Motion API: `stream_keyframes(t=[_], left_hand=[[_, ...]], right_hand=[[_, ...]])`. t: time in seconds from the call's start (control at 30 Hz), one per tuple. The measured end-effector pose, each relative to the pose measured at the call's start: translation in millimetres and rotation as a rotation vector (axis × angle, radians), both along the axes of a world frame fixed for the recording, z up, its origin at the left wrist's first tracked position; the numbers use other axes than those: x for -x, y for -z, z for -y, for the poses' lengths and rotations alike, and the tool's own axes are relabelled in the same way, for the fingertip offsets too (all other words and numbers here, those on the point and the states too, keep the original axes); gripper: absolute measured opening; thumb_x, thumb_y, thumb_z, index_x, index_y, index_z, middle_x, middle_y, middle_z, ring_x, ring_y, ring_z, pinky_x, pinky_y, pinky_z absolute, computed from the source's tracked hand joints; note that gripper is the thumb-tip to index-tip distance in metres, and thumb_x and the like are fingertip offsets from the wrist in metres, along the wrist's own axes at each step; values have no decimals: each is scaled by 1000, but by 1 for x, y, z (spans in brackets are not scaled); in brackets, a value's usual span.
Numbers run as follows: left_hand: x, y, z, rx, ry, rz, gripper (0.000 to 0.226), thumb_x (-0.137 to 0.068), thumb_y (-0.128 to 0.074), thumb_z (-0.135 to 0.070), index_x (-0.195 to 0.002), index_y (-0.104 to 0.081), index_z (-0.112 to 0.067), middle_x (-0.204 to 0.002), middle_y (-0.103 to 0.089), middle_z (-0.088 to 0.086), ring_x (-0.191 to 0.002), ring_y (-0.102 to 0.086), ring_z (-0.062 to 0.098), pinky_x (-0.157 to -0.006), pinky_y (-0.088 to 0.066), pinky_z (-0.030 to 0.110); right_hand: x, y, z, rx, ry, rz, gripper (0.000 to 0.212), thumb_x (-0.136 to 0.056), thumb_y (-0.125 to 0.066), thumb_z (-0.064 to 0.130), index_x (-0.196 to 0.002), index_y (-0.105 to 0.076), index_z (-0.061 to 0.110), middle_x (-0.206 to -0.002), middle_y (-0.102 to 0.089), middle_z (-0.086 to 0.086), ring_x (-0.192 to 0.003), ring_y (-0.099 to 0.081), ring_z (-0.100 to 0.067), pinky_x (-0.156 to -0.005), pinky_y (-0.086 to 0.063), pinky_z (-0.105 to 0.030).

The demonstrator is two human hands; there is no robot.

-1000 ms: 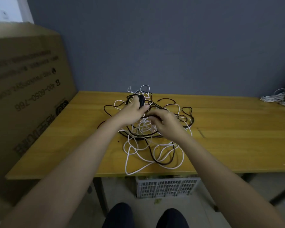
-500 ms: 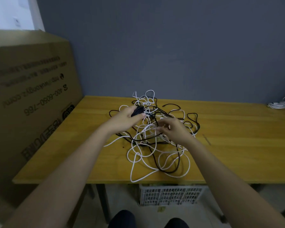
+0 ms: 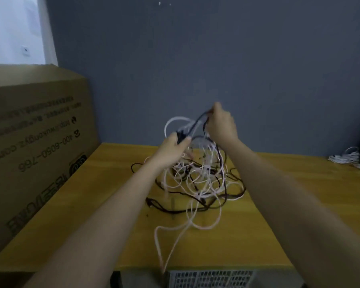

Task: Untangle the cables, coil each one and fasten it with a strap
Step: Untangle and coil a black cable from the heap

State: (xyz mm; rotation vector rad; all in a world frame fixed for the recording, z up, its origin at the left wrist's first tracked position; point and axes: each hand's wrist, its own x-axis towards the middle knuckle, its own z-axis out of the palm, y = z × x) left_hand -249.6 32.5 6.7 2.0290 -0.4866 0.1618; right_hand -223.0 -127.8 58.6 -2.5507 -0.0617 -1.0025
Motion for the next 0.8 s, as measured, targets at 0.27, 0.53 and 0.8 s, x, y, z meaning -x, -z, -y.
stream_keyframes(t=[0.27, 0.53, 0.8], left_hand=[[-45, -33, 19, -409, -102, 71, 26, -100, -43, -35, -89, -47, -12, -84, -64, 3, -87, -61, 27, -88, -45, 39], [-45, -25, 31, -115, -118, 107, 39, -97, -39, -49, -94, -45, -11, -88, -57, 7, -89, -57, 32, -85, -47, 46], [-25, -15, 40, -20, -51, 165, 32, -101, -40, -36, -84, -48, -11, -66, -57, -3, -61, -54, 14, -65, -42, 31]], right_hand=[[-13, 33, 46, 296, 139, -457, 18, -99, -39, 11, -116, -41, 4, -95, -57, -17, -71, -43, -30, -58, -33, -34], [-12, 24, 58, -86, -46, -17, 18, -101, -42, 25, -99, -49, 8, -95, -58, -11, -78, -52, -27, -64, -39, -37], [1, 91, 62, -223, -284, -473, 17, -96, -53, 31, -101, -57, 14, -88, -63, -3, -70, -56, -18, -64, -45, -34]])
